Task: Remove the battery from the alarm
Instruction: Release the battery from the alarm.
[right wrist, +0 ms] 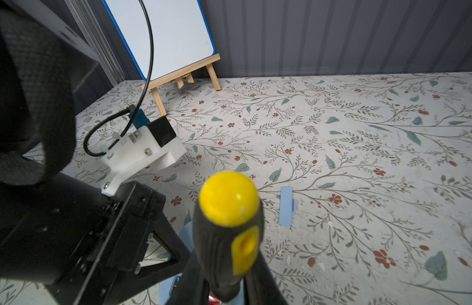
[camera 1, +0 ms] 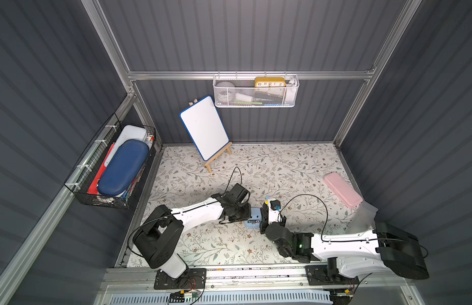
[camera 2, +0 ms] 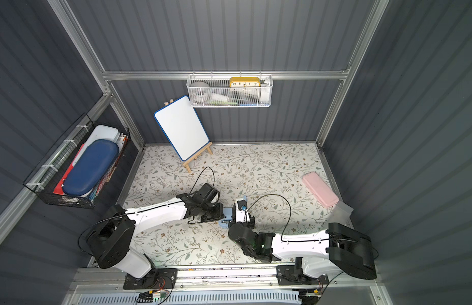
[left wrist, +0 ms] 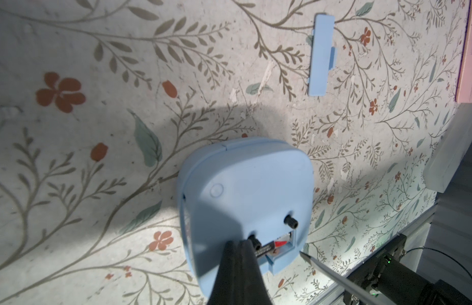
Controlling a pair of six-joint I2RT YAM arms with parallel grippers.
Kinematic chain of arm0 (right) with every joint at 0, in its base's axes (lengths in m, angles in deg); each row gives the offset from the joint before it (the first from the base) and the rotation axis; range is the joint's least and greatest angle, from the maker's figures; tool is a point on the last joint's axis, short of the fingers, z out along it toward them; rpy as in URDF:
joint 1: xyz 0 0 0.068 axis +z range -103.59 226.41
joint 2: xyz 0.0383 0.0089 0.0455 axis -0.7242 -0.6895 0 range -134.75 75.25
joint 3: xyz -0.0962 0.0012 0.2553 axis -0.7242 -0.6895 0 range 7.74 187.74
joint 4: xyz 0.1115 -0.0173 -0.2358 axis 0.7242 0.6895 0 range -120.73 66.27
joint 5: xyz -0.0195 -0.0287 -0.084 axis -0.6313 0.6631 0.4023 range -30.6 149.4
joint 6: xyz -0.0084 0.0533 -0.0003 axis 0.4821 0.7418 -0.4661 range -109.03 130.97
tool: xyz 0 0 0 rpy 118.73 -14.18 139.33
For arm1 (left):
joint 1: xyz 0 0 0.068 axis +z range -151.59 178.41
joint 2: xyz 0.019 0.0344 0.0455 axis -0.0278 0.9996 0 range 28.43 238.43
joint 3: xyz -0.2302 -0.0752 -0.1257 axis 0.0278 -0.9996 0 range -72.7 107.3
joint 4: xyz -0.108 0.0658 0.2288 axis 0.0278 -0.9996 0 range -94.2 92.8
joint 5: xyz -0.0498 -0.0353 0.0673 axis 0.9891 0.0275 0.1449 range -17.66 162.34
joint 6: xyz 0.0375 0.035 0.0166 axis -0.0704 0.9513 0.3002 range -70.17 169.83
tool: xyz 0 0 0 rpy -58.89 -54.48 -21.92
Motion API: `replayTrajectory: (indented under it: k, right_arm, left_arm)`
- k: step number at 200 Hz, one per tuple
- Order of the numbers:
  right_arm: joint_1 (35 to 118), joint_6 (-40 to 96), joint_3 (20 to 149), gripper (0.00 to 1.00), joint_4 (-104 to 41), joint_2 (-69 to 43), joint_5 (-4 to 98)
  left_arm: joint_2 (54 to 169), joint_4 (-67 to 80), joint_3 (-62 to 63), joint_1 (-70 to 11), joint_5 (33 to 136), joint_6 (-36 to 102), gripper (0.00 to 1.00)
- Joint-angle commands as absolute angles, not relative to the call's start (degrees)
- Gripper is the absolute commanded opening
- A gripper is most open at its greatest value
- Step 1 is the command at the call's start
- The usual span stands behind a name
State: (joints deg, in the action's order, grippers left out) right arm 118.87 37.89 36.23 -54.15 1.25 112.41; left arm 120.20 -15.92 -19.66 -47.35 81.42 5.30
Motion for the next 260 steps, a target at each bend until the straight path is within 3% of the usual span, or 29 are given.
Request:
replayTrajectory:
  k: [1, 207, 260]
  right_arm:
    - [119.1, 38.1, 37.1, 0.0, -55.7, 1.1, 116.2]
    - [119.0, 43.1, 38.7, 0.0, -52.3, -4.0, 114.5]
    - [117.4, 46.7, 33.5, 0.0, -54.4, -0.6, 114.1]
  left_arm:
    - [120.1, -20.6, -21.4, -47.4, 80.9, 4.9, 0.0]
    - [119.5, -20.0, -22.8, -47.4, 80.9, 4.1, 0.0]
    - [119.6, -19.6, -23.5, -47.5, 81.0, 4.0, 0.0]
